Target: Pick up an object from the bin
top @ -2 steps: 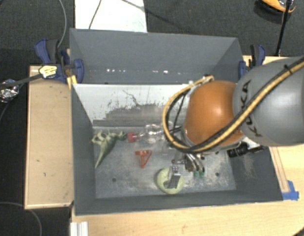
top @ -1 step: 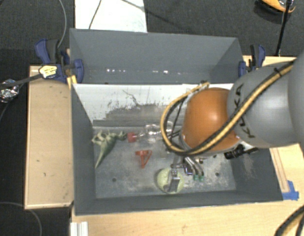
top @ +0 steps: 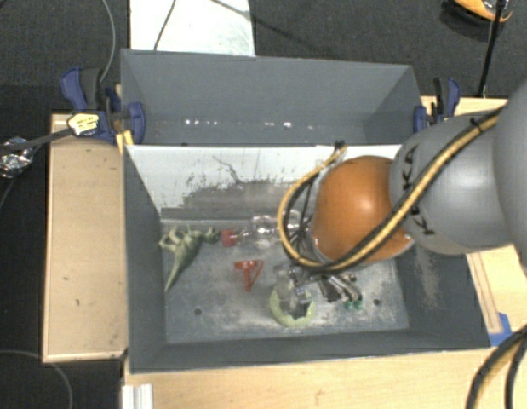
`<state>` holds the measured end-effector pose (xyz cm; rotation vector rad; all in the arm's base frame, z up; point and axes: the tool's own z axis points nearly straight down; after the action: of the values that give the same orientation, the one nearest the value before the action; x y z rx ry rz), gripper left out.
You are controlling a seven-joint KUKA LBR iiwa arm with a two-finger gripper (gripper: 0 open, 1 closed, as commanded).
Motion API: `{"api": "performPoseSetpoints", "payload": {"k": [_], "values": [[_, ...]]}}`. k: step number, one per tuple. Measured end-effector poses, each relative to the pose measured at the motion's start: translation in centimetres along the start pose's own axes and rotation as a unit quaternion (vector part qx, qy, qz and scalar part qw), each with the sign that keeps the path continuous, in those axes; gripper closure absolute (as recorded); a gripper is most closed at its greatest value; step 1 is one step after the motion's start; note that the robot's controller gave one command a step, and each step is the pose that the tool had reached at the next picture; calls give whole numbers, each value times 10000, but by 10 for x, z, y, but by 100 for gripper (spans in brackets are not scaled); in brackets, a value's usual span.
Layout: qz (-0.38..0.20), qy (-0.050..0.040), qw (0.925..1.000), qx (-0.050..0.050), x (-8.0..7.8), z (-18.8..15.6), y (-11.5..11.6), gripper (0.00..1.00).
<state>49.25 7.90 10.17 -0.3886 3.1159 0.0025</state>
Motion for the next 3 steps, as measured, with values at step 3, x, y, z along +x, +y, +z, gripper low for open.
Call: {"api": "performPoseSetpoints", "payload": {"k": [3], "values": [[23,2,10000,0,0,0,0,0]]}}
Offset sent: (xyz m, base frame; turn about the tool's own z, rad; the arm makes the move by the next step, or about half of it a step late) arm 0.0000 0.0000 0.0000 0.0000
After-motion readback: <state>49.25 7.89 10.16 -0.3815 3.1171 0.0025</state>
